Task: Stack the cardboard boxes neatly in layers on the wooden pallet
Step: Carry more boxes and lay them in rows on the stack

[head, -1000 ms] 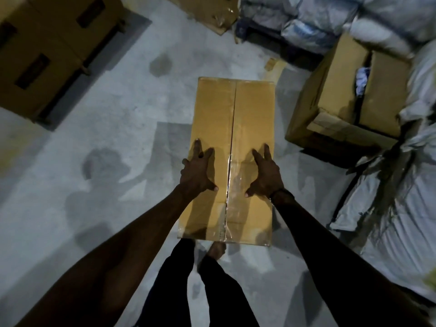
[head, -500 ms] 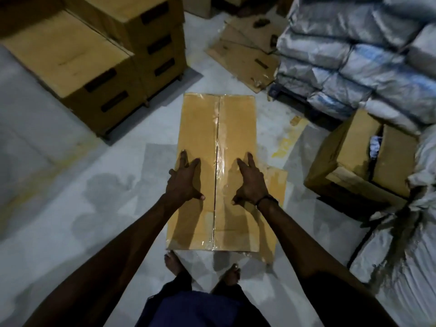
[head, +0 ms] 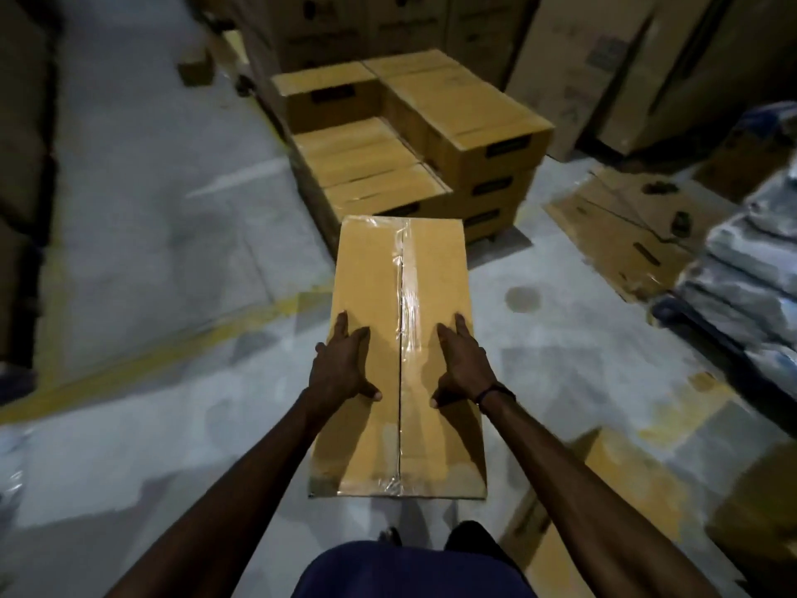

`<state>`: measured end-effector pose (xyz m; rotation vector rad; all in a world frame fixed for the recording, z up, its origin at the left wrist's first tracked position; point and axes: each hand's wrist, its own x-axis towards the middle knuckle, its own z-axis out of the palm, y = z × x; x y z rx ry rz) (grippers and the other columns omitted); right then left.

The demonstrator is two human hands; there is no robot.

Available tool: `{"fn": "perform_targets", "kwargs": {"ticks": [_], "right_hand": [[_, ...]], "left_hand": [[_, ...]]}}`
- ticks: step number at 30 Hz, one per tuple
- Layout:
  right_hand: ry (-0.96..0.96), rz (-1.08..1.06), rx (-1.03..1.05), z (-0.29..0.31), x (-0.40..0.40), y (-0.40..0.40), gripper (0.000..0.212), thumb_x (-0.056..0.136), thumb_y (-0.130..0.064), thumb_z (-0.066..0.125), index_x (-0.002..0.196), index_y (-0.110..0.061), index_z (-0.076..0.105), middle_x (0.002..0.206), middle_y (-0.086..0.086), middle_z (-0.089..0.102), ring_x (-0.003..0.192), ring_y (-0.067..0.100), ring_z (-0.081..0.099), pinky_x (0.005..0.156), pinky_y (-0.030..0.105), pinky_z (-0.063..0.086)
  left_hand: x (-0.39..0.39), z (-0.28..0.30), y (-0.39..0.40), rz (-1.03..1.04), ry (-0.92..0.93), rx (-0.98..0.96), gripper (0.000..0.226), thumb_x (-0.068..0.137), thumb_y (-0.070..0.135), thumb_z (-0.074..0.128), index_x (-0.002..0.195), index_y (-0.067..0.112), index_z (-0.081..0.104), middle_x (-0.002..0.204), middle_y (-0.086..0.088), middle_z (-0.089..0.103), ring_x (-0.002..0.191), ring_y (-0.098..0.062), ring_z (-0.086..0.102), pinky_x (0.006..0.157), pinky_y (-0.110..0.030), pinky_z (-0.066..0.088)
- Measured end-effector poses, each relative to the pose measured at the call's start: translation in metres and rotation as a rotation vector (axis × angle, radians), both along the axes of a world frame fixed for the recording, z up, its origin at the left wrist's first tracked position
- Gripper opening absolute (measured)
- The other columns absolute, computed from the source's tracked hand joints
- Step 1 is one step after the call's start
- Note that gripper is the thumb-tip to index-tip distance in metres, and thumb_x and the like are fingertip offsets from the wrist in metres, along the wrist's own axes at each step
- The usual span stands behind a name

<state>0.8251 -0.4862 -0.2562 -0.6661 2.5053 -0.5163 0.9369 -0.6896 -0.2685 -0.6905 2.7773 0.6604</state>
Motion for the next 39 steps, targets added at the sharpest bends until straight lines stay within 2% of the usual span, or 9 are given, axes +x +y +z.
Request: {"fn": "perform_targets", "kwargs": {"ticks": [6, 10, 14, 19, 27, 32, 39], "right_hand": [[0.09, 0.229, 0.029, 0.011, 0.001, -0.123, 0.15, 0.043, -0.033, 0.105, 0.163, -0.015, 0.016, 0.171, 0.007, -0.009, 0.154, 0.036, 0.019, 0.122, 0.055, 0.028], [0.063, 0.32, -0.049, 0.017, 0.0, -0.213, 0.144, 0.044, -0.021, 0.105, 0.162, -0.014, 0.021, 0.171, 0.006, -0.008, 0.155, 0.039, 0.015, 0.122, 0.058, 0.027], [0.06, 0.41, -0.096, 0.018, -0.007, -0.298, 0.135, 0.048, -0.014, 0.103, 0.159, -0.013, 0.026, 0.171, 0.009, -0.006, 0.156, 0.035, 0.011, 0.123, 0.05, 0.027], [0.089, 0.514, -0.108, 0.014, -0.024, -0.428, 0.142, 0.041, -0.021, 0.106, 0.159, -0.018, 0.027, 0.171, 0.009, -0.005, 0.155, 0.038, 0.013, 0.121, 0.058, 0.028], [0.1, 0.635, -0.144, 0.038, -0.056, -0.599, 0.143, 0.042, -0.025, 0.105, 0.16, -0.016, 0.025, 0.172, 0.009, -0.004, 0.156, 0.036, 0.013, 0.122, 0.055, 0.026], [0.134, 0.668, -0.133, 0.045, -0.079, -0.678, 0.143, 0.045, -0.029, 0.105, 0.161, -0.016, 0.022, 0.172, 0.009, -0.004, 0.156, 0.035, 0.013, 0.123, 0.053, 0.025], [0.179, 0.681, -0.109, 0.047, -0.117, -0.783, 0.14, 0.042, -0.032, 0.105, 0.158, -0.014, 0.028, 0.171, 0.012, 0.0, 0.152, 0.04, 0.021, 0.12, 0.056, 0.031]], "left_hand": [[0.036, 0.007, -0.098, 0.188, 0.033, 0.005, 0.144, 0.039, 0.051, 0.102, 0.16, 0.023, 0.029, 0.171, -0.007, -0.01, 0.147, -0.048, 0.03, 0.116, -0.06, 0.033], [0.056, 0.009, -0.171, 0.314, 0.067, -0.004, 0.143, 0.035, 0.053, 0.102, 0.158, 0.024, 0.033, 0.172, -0.007, -0.008, 0.144, -0.051, 0.035, 0.113, -0.062, 0.039], [0.064, 0.019, -0.237, 0.418, 0.093, -0.027, 0.14, 0.037, 0.051, 0.102, 0.157, 0.025, 0.036, 0.172, -0.007, -0.005, 0.141, -0.051, 0.039, 0.109, -0.058, 0.044], [0.064, 0.034, -0.334, 0.519, 0.093, -0.069, 0.134, 0.045, 0.045, 0.102, 0.157, 0.02, 0.035, 0.171, -0.012, -0.004, 0.146, -0.049, 0.031, 0.117, -0.055, 0.034], [0.044, 0.046, -0.494, 0.623, 0.061, -0.133, 0.136, 0.04, 0.054, 0.101, 0.155, 0.025, 0.034, 0.171, -0.008, -0.003, 0.142, -0.05, 0.035, 0.11, -0.059, 0.039], [0.024, 0.049, -0.57, 0.662, 0.062, -0.121, 0.139, 0.038, 0.056, 0.101, 0.156, 0.027, 0.033, 0.171, -0.005, -0.006, 0.142, -0.052, 0.034, 0.111, -0.061, 0.038], [-0.014, 0.042, -0.674, 0.655, 0.085, -0.117, 0.139, 0.038, 0.057, 0.1, 0.156, 0.026, 0.032, 0.171, -0.007, -0.005, 0.141, -0.052, 0.034, 0.109, -0.06, 0.041]]}}
